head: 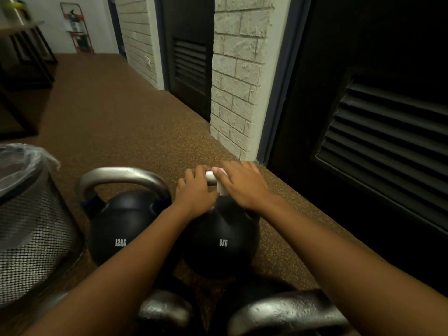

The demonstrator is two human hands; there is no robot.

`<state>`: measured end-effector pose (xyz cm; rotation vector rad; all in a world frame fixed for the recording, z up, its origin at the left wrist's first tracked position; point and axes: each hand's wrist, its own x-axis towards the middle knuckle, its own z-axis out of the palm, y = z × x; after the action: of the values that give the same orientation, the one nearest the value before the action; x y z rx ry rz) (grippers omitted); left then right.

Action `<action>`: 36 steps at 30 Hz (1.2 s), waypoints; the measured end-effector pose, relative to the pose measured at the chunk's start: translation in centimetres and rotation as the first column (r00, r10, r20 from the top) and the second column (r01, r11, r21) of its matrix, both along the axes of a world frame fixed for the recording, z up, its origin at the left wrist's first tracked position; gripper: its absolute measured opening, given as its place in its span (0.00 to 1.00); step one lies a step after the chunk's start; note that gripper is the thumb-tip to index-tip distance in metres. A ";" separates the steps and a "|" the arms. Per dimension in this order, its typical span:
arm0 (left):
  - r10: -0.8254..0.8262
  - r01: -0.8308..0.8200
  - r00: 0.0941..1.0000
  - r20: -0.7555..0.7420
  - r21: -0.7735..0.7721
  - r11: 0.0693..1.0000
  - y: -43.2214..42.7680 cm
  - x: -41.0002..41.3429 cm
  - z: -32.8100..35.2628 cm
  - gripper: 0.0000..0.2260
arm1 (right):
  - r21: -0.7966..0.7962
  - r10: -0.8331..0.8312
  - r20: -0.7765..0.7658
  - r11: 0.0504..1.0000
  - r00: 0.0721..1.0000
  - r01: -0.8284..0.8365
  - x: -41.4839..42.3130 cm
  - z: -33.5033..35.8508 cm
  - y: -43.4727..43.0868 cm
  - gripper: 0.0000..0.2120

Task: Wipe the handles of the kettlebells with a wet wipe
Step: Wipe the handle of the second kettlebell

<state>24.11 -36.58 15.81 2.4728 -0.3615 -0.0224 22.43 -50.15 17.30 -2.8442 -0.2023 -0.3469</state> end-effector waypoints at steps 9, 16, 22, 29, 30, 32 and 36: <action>-0.205 0.201 0.977 -0.053 -0.070 0.977 1.8 1.1 0.5 0.25 | 0.623 -0.083 -0.147 0.766 0.986 0.157 -0.4 -1.7 -3.4 0.20; -0.092 0.089 0.995 -0.036 -0.091 0.992 0.7 1.3 -0.8 0.18 | 0.378 -0.199 -0.046 0.904 0.979 0.202 -0.1 -1.3 -1.0 0.19; -0.086 0.084 0.996 -0.028 -0.079 0.993 0.7 1.6 -1.2 0.20 | 0.105 -0.069 0.044 0.992 0.997 0.064 -0.6 -1.0 -0.6 0.21; -0.082 0.077 0.995 -0.062 -0.074 0.994 0.6 1.0 -0.5 0.20 | 0.577 -0.171 -0.294 0.753 0.940 0.317 0.0 -1.9 -3.9 0.28; -0.084 0.079 0.994 -0.068 -0.069 0.994 0.6 1.0 -0.4 0.20 | 0.572 -0.186 -0.331 0.740 0.925 0.353 0.2 -1.6 -3.9 0.29; -0.082 0.077 0.993 -0.080 -0.065 0.995 0.6 0.9 -0.3 0.20 | 0.459 -0.241 -0.330 0.804 0.913 0.378 0.5 -0.9 -3.4 0.30; -0.066 0.061 0.995 -0.080 -0.056 0.997 0.5 1.2 -0.5 0.20 | 0.066 -0.164 -0.065 0.984 0.984 0.168 0.8 0.1 0.2 0.23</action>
<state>25.30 -36.08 15.35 2.3987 -0.4000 -0.1385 23.20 -50.00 17.44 -2.8031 0.0583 -0.2966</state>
